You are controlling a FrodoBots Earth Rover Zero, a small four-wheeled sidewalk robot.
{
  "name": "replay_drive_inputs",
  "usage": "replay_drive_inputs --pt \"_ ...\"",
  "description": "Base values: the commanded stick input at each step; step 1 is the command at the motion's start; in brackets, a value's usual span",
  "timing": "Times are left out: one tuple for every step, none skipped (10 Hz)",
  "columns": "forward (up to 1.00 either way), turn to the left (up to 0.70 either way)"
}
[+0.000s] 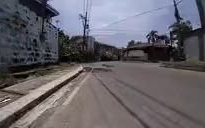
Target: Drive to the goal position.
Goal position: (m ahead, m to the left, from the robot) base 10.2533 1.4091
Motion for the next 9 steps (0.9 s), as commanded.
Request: replay_drive_inputs --pt "1.0 0.0" --pt "1.0 0.0" --pt "1.0 0.0" --pt "1.0 0.0" --pt "1.0 0.0" --pt "1.0 -0.04" --pt "1.0 -0.36" --pt "1.0 -0.36" --pt "1.0 -0.06"
